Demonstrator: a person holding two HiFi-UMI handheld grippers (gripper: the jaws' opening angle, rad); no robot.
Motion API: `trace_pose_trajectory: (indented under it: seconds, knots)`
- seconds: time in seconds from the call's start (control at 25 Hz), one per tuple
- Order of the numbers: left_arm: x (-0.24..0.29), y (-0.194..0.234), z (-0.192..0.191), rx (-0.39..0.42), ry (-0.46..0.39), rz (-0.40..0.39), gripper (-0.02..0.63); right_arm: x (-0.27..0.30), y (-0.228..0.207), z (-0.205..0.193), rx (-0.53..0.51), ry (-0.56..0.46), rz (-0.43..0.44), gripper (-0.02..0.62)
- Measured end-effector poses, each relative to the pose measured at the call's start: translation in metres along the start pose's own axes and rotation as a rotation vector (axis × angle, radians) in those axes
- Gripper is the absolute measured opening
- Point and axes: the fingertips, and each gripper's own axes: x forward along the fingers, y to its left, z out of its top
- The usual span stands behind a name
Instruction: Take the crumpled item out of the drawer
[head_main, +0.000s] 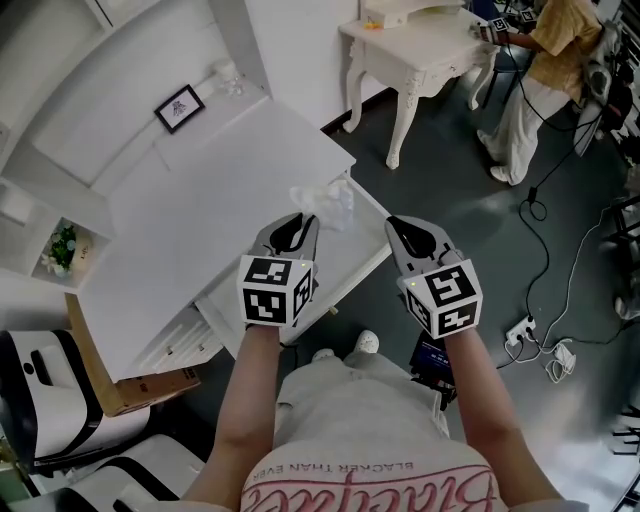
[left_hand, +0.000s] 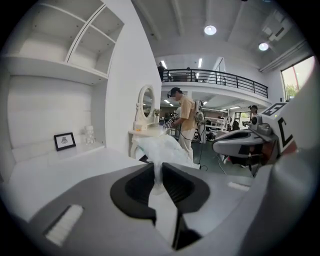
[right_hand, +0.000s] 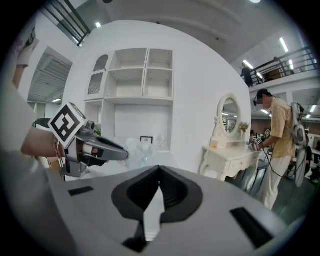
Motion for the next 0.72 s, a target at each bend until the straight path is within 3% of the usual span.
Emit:
trace_pose_trajectory:
  seconds: [0.36, 0.72]
  knots:
    - [-0.058, 0.015, 0.057, 0.084, -0.171, 0.066, 0.063, -0.015, 0.015, 0.048, -0.059, -0.097, 0.02, 0.006]
    - [-0.121, 0.037, 0.095, 0.155, -0.315, 0.17, 0.063, -0.029, 0.037, 0.11, -0.081, -0.256, 0.007, 0.006]
